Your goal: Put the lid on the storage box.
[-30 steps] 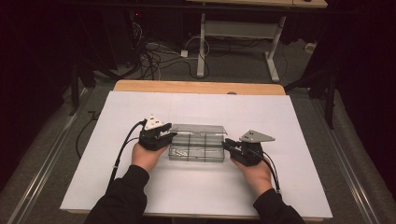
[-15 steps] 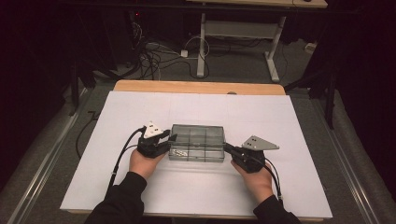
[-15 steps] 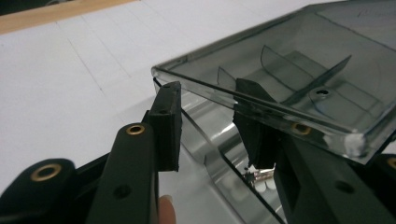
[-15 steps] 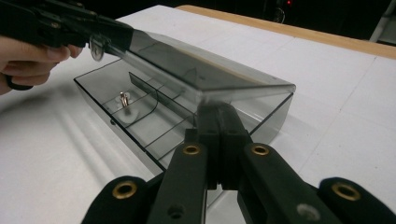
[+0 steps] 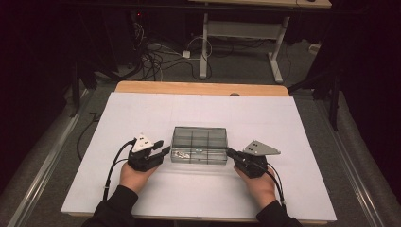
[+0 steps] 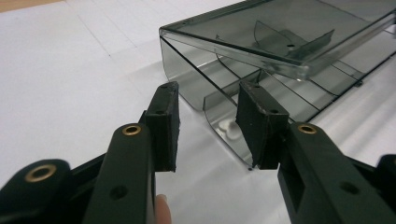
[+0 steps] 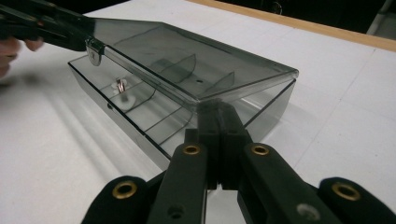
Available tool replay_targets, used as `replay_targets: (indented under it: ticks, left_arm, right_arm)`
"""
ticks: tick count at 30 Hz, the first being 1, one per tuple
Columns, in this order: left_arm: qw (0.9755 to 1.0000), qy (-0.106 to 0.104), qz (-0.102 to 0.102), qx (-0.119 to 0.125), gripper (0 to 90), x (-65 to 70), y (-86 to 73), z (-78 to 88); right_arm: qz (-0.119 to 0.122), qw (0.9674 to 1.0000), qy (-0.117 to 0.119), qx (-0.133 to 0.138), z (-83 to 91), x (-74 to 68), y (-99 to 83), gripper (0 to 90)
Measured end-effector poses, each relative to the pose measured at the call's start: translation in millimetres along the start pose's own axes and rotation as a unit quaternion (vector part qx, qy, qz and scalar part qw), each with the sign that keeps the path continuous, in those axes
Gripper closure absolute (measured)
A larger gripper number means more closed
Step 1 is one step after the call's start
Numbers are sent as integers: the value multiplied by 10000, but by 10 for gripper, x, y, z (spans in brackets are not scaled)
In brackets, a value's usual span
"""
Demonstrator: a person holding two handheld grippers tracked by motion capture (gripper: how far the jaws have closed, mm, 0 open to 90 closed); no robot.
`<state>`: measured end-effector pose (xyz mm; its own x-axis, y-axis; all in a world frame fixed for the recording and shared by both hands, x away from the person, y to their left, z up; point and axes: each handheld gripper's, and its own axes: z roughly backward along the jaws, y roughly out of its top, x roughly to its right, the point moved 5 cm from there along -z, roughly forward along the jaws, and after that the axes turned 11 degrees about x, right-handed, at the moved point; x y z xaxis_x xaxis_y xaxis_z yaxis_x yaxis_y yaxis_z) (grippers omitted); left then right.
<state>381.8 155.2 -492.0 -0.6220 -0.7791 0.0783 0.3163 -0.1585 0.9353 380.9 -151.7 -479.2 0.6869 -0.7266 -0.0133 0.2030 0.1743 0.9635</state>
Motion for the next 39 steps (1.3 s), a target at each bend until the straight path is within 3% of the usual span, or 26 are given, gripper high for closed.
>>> replay_targets:
  ticks: [7,14,16,19,25,27,30,33,36,39]
  left_arm:
    - [9999,-111,73,67,555,48,-87,211]
    - [9998,-162,-19,122,522,147,-182,426]
    - [9998,-121,-91,110,521,131,-213,455]
    - [9999,-121,-11,117,484,97,-251,491]
    - [9999,-125,-36,93,445,65,-286,548]
    - [9999,-89,-69,59,390,61,-290,557]
    - [9999,-102,-131,41,381,66,-300,571]
    - [9996,-80,-255,-43,300,73,-324,592]
    - [9996,-74,-271,-69,255,68,-360,636]
    - [9997,-33,-248,-70,212,59,-376,675]
  right_arm:
    - [-20,9999,-50,-121,-16,11,-66,900]
    - [-11,9999,-87,-123,-11,19,-83,900]
    - [9,9998,-120,-159,-8,20,-89,900]
    - [10,9996,-130,-235,-10,26,-124,900]
    - [-3,9993,-162,-329,-15,36,-169,900]
    - [-18,9992,-175,-368,-19,45,-186,900]
    - [-35,9990,-171,-417,-19,57,-210,900]
    - [9,9989,-174,-427,7,62,-214,900]
    - [45,9990,-194,-399,81,73,-221,862]
    - [-28,9991,-171,-381,189,104,-251,751]
